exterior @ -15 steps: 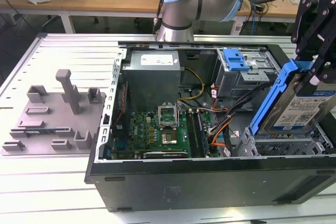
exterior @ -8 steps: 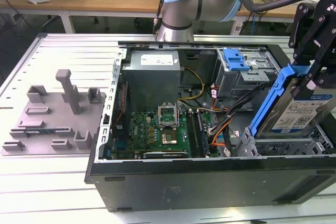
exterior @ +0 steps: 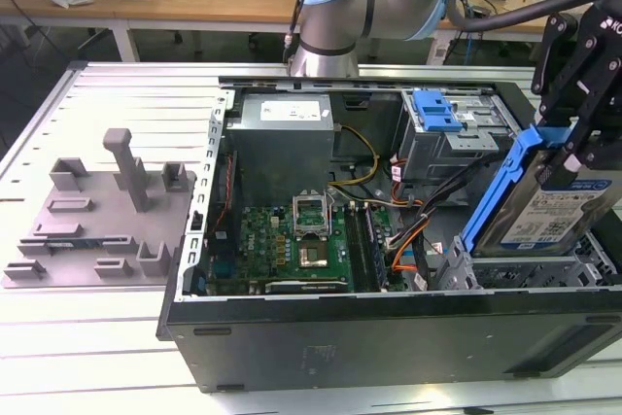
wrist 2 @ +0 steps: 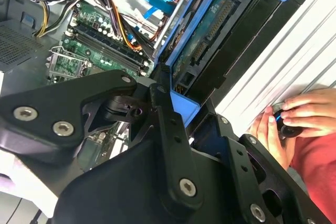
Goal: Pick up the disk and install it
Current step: 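Insert the disk into the insertion slot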
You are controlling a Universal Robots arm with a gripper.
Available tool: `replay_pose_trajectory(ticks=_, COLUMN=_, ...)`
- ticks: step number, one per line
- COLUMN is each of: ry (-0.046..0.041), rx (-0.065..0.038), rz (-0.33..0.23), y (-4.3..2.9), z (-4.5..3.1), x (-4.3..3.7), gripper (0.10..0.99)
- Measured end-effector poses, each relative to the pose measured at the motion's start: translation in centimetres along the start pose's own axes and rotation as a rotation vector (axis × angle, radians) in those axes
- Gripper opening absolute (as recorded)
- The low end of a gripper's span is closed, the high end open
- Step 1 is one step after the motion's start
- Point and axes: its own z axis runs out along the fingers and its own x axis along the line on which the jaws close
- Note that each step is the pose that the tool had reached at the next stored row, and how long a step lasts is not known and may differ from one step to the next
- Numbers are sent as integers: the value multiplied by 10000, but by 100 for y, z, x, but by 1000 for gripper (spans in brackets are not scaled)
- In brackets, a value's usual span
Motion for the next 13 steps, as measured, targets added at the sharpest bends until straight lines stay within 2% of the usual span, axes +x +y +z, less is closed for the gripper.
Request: replay_pose_trajectory(ticks=13, ry=1, rx=-1, rz=-25, y=-1, z=101, x=2, gripper=369)
